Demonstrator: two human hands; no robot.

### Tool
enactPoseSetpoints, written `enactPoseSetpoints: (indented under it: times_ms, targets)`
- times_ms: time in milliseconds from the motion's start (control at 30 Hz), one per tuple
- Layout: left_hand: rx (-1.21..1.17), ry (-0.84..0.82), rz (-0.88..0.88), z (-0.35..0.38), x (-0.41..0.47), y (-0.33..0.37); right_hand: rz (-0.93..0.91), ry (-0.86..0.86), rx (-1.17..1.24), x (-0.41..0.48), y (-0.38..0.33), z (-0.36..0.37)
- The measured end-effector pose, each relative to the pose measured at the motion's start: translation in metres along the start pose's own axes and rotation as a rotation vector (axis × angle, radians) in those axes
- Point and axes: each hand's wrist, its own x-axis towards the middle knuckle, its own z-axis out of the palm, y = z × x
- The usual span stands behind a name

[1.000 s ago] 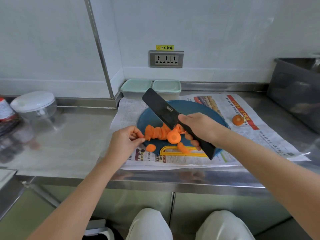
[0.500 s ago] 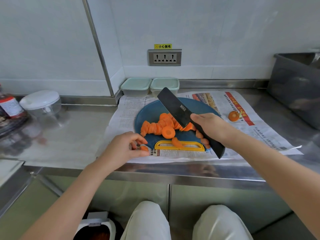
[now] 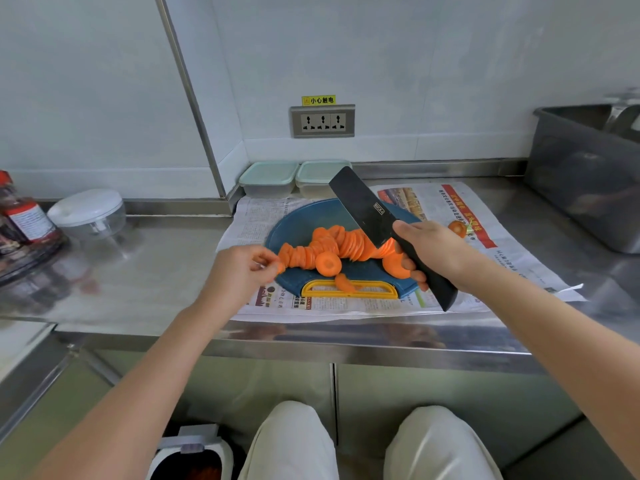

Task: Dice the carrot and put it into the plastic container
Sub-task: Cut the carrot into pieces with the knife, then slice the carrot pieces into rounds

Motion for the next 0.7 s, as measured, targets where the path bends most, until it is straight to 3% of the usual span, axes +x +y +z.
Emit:
enactPoseSetpoints:
  times_ms: [100, 367, 500, 700]
  targets:
    - [-0.003, 0.225, 0.015, 0.011, 0.011, 0.006, 0.002, -0.001, 0.018, 0.001, 0.002, -0.001]
    - [0.158, 0.32, -0.024, 0.048, 0.03, 0.02, -0.012, 0.059, 0.105, 0.001, 0.002, -0.01]
    - [0.149, 0.294, -0.042, 0.053, 0.025, 0.016, 0.001, 0.105, 0.148, 0.002, 0.008, -0.021]
    - [-0.02, 0.114, -0.197, 0.068, 0.019, 0.021, 0.006, 0.112, 0.143, 0.003, 0.023, -0.02]
